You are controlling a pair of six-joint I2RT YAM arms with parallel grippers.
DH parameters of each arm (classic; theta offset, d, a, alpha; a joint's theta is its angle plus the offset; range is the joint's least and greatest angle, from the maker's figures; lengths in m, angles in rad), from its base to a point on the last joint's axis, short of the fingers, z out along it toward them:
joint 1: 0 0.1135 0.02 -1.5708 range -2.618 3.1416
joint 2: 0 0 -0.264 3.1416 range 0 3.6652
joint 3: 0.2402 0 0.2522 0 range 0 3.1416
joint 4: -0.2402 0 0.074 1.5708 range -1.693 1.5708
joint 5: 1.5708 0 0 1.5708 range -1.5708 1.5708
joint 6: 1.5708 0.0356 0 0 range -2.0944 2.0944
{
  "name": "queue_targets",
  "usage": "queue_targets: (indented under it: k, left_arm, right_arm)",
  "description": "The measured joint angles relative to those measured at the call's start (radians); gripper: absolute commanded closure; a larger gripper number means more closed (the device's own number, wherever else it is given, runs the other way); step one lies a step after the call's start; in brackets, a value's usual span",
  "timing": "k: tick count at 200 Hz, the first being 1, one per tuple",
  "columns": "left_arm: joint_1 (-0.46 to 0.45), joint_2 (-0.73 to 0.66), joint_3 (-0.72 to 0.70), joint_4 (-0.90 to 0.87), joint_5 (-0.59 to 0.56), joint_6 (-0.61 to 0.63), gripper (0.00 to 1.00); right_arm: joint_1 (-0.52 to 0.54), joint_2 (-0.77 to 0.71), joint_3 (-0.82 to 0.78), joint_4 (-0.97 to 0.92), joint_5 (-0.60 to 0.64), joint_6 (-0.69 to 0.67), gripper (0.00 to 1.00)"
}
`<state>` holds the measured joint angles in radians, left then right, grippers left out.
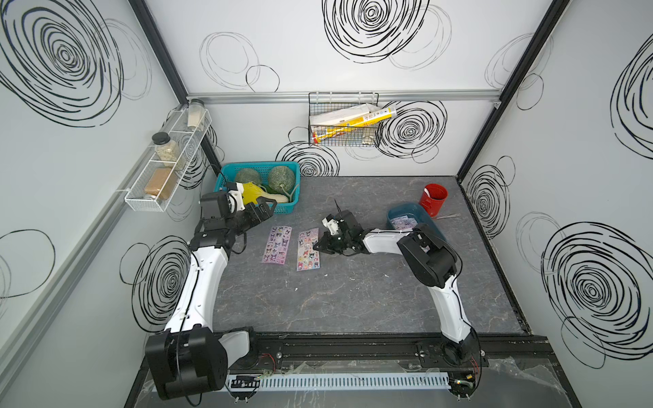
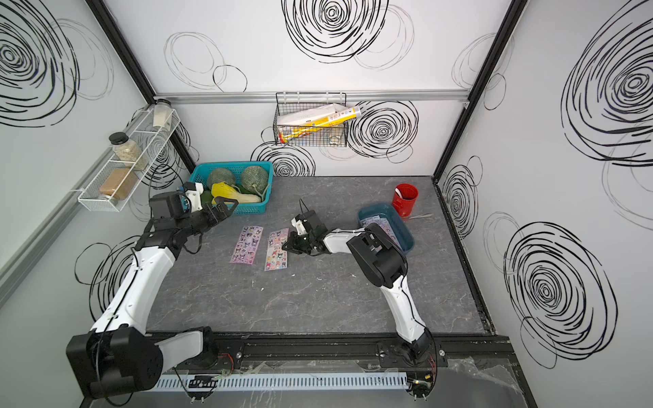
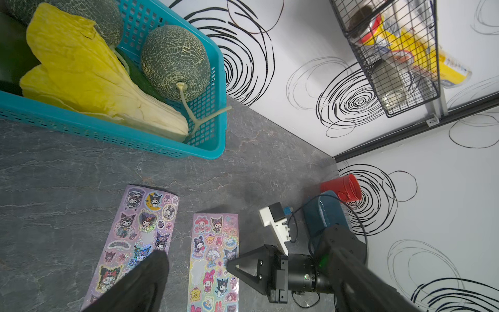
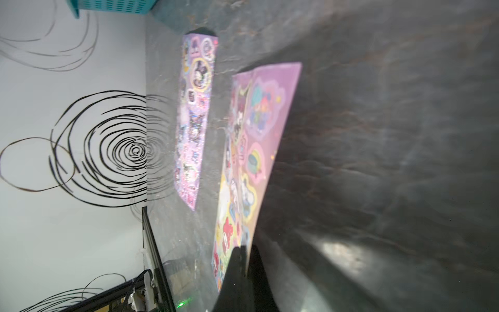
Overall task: Take the stickers out of the storage box
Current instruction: Place the sticker at the center of the board.
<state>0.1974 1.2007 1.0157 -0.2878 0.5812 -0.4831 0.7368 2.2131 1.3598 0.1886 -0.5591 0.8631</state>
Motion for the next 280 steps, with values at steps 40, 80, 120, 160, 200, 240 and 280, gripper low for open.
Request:
queue_targets:
  k: [40,80,120,160,200,240,280]
  left_arm:
    - [0.000,0.000,0.000,0.000,0.002,0.000,0.01]
    - [-0.001,0.000,0.000,-0.001,0.002,0.001,0.01]
    - [-0.001,0.000,0.000,-0.001,0.002,0.004,0.01]
    - [-0.001,0.002,0.000,-0.001,0.002,0.011,0.01]
    - [-0.005,0.002,0.000,-0.001,0.002,0.012,0.01]
    - [-0.019,0.005,0.000,-0.001,0.000,0.015,0.01]
    - [-0.037,0.005,0.000,-0.002,-0.004,0.023,0.01]
  right_arm:
    - [0.019,0.066,0.115,-0.069,0.017,-0.013,1.00]
    - [0.044,0.146,0.290,-0.140,0.038,-0.022,1.00]
    - [0.048,0.189,0.395,-0.198,0.052,-0.029,1.00]
    - [0.048,0.218,0.457,-0.273,0.076,-0.058,1.00]
    - [0.047,0.218,0.460,-0.317,0.092,-0.082,1.00]
    - [0.049,0.218,0.463,-0.339,0.103,-0.098,0.96]
    - [0.054,0.217,0.478,-0.358,0.123,-0.113,0.74]
